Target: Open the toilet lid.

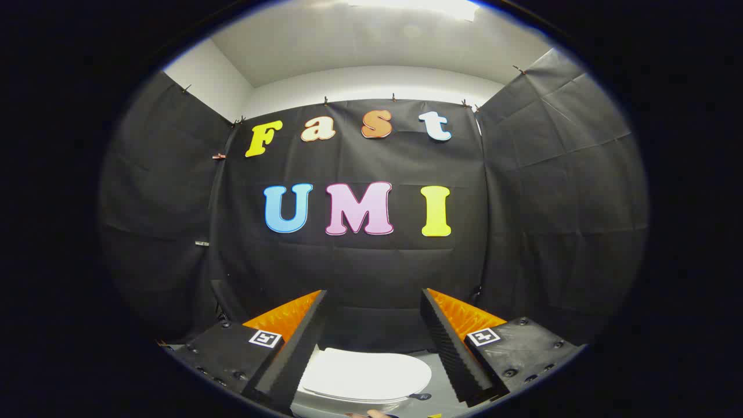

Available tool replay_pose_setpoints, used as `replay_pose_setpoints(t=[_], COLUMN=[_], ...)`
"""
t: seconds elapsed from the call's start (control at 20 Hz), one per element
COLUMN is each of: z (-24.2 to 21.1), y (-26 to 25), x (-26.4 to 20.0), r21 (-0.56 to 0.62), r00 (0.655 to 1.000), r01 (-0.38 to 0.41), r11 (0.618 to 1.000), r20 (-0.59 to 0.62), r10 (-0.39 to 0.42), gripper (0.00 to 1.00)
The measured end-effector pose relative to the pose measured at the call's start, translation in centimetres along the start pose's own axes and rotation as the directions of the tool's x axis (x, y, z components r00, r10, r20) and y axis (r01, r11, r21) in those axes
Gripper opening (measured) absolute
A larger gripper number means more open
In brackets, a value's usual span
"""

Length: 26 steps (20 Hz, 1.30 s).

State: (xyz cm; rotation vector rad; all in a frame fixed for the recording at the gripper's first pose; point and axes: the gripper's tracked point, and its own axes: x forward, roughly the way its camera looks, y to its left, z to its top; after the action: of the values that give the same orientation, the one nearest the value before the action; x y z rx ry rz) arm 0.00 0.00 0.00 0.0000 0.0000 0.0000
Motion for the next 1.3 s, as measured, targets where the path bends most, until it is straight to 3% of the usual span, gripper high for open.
replay_pose_setpoints(t=[1.3], z=[-0.6], y=[-0.2], x=[0.7], r21=[0.004], r00=[1.0], r01=[0.014], r11=[1.0], r20=[0.011], r10=[-0.014], gripper=[1.0])
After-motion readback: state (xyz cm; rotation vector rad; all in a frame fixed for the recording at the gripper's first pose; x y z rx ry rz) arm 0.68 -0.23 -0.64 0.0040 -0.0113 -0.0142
